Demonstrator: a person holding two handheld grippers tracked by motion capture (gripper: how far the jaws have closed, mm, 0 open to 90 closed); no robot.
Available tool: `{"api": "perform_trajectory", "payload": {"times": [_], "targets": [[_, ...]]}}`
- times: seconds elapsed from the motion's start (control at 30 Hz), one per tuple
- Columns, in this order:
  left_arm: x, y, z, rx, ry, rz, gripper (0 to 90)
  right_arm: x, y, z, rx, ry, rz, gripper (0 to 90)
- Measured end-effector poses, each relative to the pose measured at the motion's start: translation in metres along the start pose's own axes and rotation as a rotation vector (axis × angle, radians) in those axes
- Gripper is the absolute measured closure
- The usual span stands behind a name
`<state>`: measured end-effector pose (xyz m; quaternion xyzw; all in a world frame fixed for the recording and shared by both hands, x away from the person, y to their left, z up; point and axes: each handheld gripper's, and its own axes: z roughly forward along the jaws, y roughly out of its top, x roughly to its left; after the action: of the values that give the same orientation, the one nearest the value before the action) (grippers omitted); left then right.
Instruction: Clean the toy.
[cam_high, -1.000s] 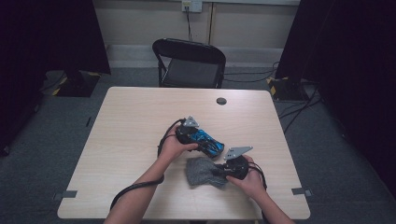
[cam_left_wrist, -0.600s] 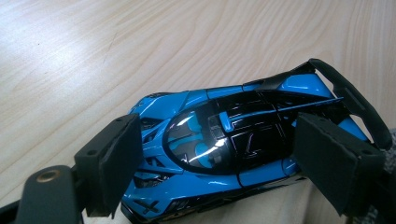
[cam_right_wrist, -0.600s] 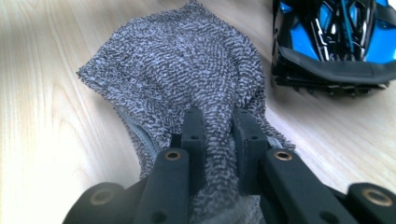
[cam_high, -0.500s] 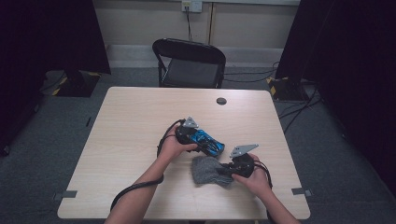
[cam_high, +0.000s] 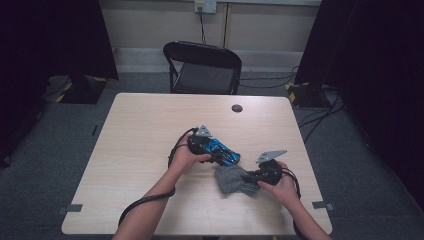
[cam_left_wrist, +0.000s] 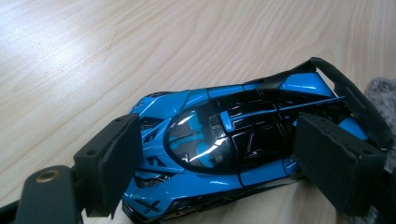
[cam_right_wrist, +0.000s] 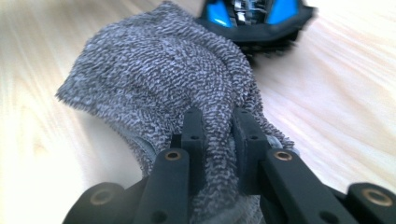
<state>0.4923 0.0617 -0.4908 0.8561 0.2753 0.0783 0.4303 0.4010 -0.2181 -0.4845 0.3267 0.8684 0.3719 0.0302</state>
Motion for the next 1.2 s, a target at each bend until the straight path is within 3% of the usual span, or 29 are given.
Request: {"api": "perform_trajectory", "payload": {"times": [0.13, 0.23, 0.5, 1.2], "targets": [[0.000, 0.000, -0.001, 0.004, 0.001, 0.004, 16.4, -0.009, -0.001, -0.005, 0.005, -0.024, 0.019, 76.8], [0.001, -0.001, -0.002, 0.026, 0.015, 0.033, 17.8, -0.021, -0.002, -0.009, 0.002, -0.044, 0.049, 76.8], [0.002, -0.001, -0.003, 0.036, 0.017, 0.041, 18.0, -0.037, 0.002, -0.011, -0.003, -0.085, 0.091, 76.8], [0.001, -0.002, -0.003, 0.035, 0.022, 0.047, 17.9, -0.062, 0.008, -0.014, -0.015, -0.175, 0.192, 76.8]]}}
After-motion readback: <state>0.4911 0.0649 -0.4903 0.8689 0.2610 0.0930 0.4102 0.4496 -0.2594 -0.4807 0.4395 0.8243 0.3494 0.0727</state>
